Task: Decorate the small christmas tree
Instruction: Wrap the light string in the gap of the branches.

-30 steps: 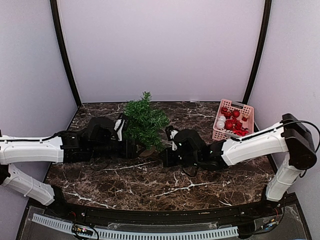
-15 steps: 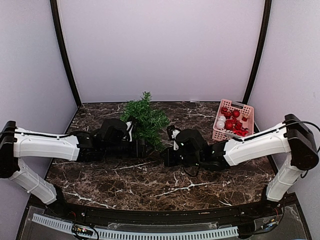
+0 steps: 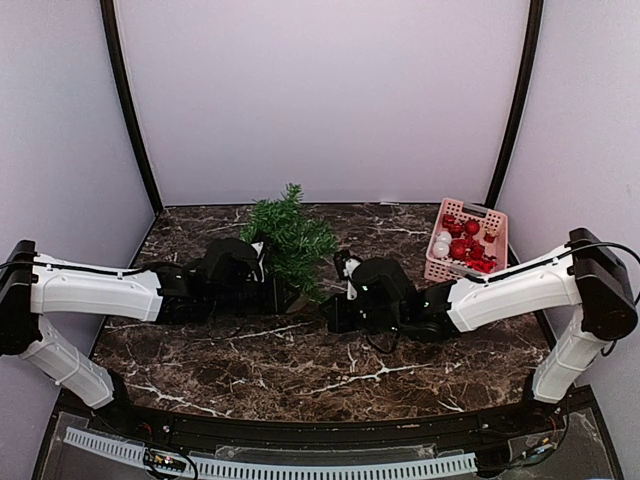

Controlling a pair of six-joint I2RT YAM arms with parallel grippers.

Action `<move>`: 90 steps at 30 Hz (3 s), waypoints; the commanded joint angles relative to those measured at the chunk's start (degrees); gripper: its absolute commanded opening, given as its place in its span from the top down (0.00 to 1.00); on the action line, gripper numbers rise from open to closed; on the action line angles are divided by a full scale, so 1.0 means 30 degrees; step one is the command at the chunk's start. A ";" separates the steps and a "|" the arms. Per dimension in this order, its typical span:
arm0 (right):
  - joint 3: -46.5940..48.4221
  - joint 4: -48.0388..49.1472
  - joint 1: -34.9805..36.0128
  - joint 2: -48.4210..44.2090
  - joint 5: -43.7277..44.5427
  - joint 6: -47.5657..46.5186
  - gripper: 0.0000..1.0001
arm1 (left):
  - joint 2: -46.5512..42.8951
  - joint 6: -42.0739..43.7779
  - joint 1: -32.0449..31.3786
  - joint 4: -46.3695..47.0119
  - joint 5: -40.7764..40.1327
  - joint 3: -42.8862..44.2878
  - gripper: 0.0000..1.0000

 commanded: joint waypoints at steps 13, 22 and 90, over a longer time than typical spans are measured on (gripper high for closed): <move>-0.2228 0.0860 0.0887 -0.2410 -0.0377 0.0760 0.46 | -0.0446 0.0482 -0.0063 0.0418 0.0328 0.0307 1.00; -0.3208 0.1487 0.1507 -0.2774 -0.0474 0.1468 0.44 | -0.0551 0.0424 -0.0056 0.0350 0.0229 0.0208 1.00; 0.0872 -0.0569 0.0007 0.0115 -0.0300 0.0109 1.00 | -0.5407 0.6682 0.3714 -0.2024 0.0816 -0.4157 0.60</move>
